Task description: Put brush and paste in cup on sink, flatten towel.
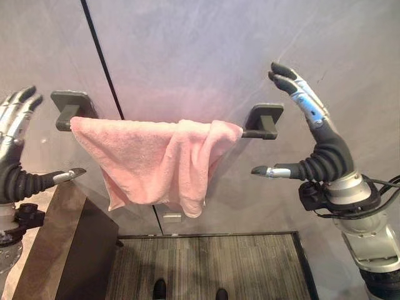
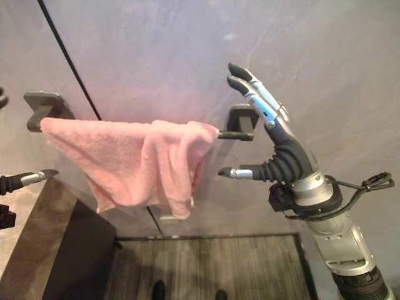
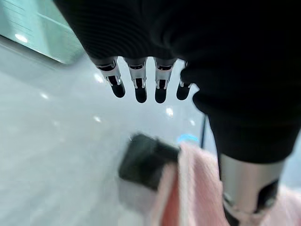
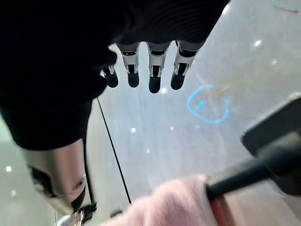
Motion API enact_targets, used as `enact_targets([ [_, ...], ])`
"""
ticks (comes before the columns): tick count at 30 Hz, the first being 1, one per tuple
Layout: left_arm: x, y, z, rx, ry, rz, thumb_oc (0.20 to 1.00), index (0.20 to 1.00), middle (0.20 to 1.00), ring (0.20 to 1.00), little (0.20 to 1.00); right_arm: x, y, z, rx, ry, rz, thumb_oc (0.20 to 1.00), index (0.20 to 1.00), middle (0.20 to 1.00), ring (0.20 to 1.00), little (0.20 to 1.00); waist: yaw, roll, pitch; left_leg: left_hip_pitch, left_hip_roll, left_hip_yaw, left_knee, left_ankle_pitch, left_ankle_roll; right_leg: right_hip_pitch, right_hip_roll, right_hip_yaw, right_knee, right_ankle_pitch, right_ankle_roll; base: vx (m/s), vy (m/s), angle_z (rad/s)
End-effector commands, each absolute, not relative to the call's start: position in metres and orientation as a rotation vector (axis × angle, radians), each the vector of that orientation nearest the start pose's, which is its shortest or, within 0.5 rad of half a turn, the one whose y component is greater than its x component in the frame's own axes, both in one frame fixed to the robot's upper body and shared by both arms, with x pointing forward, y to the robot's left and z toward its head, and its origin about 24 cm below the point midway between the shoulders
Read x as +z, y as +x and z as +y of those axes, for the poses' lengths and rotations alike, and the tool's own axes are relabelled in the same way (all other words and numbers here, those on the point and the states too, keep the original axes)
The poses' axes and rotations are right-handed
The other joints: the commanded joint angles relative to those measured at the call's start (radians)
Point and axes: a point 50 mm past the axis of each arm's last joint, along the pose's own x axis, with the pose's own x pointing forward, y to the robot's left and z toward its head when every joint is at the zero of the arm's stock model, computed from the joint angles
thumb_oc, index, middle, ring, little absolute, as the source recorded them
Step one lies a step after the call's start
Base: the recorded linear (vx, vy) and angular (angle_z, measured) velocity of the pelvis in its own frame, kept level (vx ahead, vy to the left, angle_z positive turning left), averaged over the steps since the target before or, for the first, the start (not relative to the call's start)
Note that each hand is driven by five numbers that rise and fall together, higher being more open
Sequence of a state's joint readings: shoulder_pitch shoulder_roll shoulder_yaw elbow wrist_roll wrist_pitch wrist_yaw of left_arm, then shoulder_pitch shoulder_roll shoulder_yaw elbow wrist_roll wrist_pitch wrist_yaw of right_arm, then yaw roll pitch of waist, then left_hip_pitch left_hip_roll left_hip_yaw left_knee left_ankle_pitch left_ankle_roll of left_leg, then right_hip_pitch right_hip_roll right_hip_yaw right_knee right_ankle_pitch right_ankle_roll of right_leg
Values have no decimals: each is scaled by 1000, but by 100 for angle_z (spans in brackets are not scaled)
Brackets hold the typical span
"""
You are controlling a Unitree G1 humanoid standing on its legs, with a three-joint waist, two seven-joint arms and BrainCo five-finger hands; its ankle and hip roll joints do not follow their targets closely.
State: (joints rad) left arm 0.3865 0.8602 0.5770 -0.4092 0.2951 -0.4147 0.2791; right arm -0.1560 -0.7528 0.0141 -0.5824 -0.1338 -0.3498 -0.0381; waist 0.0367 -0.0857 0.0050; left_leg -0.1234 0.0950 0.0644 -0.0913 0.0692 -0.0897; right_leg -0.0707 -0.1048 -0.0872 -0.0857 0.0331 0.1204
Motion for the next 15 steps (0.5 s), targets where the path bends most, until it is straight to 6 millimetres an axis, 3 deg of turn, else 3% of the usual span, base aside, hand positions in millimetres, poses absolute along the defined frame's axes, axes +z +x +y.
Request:
enact_targets([
  [1,238,161,286,226,1388,-797,1000,1000,1000,1000,1000,252,191,-153,328,-879,-1180,1000,1000,1000,1000,1000,2,-13,-18,33,50,9,4,-46,-20,-52,-123,-57,-2,67,86,10,3,-3],
  [15,244,167,262,-1,1593,-833,1000,1000,1000,1000,1000,245,194,-137,491,-1211,-1181,1000,1000,1000,1000,1000,-6,-10,-11,46,46,17,4,-51,-13,-48,-125,-50,-2,67,93,1,4,-2],
])
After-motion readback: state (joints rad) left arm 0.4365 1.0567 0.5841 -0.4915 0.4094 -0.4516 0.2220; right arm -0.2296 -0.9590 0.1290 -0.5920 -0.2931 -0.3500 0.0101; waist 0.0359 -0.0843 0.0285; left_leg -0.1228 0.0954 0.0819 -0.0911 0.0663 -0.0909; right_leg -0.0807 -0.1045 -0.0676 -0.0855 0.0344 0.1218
